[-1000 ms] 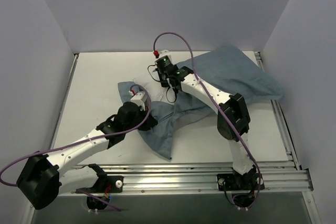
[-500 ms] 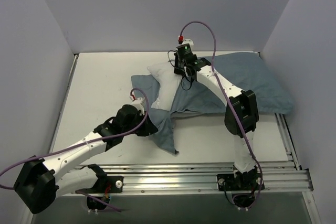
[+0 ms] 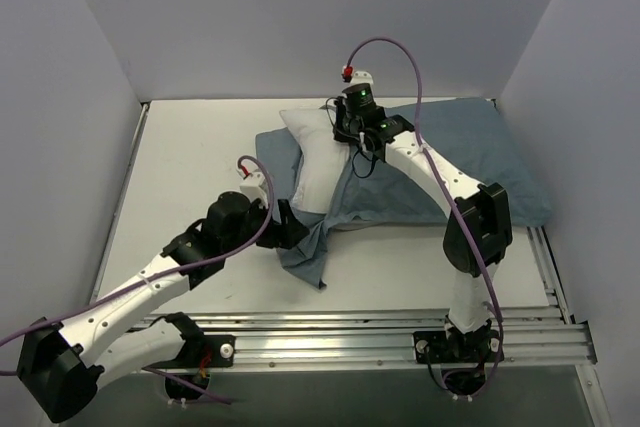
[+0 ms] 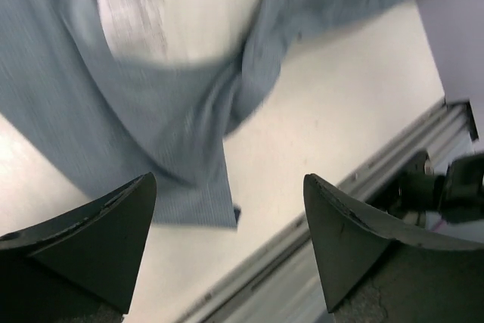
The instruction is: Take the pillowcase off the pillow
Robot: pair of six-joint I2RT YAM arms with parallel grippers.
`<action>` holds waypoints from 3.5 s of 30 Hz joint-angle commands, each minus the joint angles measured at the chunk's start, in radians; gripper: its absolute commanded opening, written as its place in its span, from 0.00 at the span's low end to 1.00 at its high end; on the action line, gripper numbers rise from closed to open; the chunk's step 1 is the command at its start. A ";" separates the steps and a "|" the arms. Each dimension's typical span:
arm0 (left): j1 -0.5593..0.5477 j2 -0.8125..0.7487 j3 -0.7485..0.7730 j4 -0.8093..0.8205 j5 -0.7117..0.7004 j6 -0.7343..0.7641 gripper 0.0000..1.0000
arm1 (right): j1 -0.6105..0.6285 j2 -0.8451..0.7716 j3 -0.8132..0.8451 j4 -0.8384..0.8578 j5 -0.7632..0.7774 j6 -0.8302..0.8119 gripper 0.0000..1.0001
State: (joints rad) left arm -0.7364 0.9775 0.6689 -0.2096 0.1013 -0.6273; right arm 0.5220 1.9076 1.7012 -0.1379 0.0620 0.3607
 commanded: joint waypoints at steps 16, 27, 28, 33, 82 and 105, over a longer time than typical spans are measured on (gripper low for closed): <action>0.131 0.213 0.008 0.193 0.133 0.026 0.73 | 0.079 -0.081 0.023 0.096 -0.042 -0.022 0.00; 0.114 0.305 -0.039 0.322 0.140 0.024 0.59 | 0.087 -0.058 0.035 0.110 -0.042 -0.009 0.00; 0.114 0.317 -0.032 0.320 0.149 0.023 0.56 | 0.088 -0.058 0.035 0.112 -0.041 -0.009 0.00; 0.108 0.333 -0.026 0.285 0.158 -0.002 0.40 | 0.076 -0.051 0.063 0.112 -0.031 -0.022 0.00; 0.333 -0.051 0.021 -0.065 0.168 -0.026 0.94 | 0.246 -0.113 -0.087 0.230 -0.310 -0.101 0.00; 0.333 0.142 -0.011 0.326 0.342 -0.178 0.02 | 0.302 -0.252 -0.182 0.242 -0.203 -0.098 0.47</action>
State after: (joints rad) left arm -0.4046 1.1919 0.6006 0.0528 0.4313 -0.7834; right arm 0.7971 1.8187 1.5463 0.0326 -0.1833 0.2623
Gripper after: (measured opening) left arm 0.073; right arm 0.396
